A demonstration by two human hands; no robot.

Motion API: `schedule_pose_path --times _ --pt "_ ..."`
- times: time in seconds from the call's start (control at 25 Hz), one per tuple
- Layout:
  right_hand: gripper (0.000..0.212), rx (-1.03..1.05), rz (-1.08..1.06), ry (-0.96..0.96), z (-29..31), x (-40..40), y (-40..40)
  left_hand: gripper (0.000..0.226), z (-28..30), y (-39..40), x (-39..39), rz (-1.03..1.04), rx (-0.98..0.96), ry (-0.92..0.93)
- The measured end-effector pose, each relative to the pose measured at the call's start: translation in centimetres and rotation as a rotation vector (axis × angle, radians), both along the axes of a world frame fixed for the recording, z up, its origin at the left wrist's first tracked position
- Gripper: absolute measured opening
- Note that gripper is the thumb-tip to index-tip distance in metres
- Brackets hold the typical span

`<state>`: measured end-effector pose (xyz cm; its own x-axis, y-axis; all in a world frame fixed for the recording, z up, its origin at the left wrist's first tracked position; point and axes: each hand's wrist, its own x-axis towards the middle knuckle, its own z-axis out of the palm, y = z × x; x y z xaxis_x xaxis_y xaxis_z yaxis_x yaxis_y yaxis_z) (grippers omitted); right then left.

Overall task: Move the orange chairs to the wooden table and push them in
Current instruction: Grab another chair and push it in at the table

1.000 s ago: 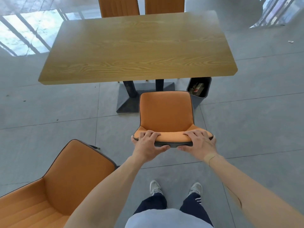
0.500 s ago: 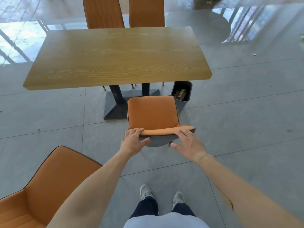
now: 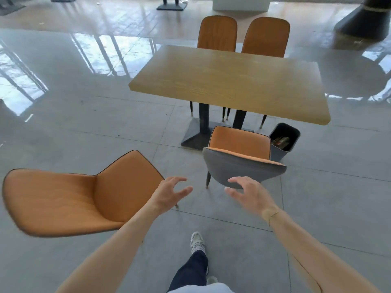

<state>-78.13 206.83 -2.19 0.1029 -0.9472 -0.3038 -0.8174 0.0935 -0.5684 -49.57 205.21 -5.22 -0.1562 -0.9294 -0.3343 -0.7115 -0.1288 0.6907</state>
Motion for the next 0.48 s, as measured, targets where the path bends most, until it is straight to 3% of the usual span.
schedule_pose_path --times 0.24,0.48 --pt "0.05 -0.059 0.284 -0.057 1.6 9.5 2.1 0.054 2.7 9.7 9.0 0.221 -0.094 0.002" --pt "0.055 -0.106 0.62 -0.096 3.4 25.6 4.5 0.05 4.4 19.8 21.0 0.531 -0.194 0.022"
